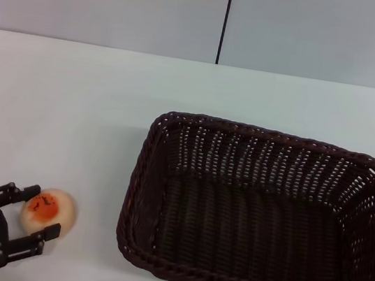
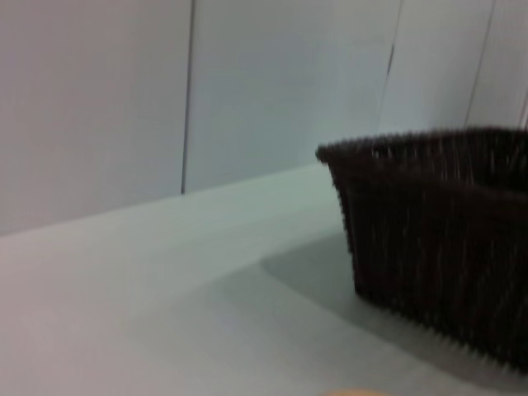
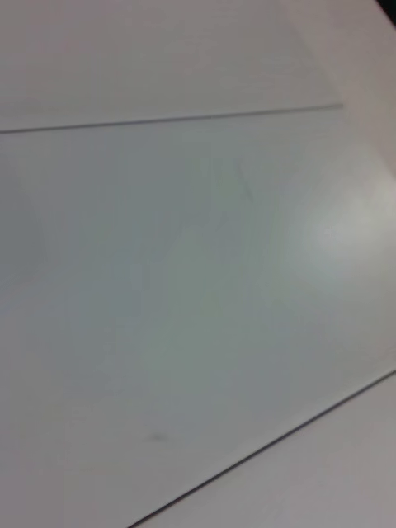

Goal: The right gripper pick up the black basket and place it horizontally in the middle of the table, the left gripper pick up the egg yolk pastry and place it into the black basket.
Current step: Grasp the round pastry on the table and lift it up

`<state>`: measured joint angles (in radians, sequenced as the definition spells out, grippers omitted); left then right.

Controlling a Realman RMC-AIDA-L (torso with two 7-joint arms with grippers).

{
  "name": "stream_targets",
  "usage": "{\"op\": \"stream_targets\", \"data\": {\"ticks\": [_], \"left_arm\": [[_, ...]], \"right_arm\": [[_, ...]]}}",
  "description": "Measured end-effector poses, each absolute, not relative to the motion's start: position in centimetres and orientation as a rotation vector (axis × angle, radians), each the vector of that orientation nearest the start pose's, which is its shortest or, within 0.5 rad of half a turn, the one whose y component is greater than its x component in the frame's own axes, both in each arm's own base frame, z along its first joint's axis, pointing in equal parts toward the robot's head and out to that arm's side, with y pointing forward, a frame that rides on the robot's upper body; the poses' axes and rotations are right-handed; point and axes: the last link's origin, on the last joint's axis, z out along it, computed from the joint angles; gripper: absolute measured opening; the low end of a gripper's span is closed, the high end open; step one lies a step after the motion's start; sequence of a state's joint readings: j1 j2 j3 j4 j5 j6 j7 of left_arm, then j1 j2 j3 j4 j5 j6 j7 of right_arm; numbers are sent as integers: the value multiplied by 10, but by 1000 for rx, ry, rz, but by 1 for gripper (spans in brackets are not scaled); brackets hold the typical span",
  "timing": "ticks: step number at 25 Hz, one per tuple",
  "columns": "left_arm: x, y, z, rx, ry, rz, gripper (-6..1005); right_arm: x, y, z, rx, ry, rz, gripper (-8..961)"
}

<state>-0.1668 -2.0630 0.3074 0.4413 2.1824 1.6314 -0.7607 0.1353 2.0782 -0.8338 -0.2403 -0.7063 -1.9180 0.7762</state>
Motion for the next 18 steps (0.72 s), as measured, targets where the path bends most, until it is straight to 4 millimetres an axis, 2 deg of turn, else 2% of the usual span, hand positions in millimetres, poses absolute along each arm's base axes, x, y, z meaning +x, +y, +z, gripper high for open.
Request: {"op": "stream_targets", "data": {"ticks": [9,15,18], "left_arm": [[-384,179,-10,-2444,-480,-556,587],[-378,180,9,-2314,-437,-666,453],[-365,182,22,-2264,-367,-791,375]], "right_arm": [[334,203,66,-1430,423,1391,684],[340,199,59,-1363,494,1388,684],[344,197,58,-1332,521,1379,684]]}}
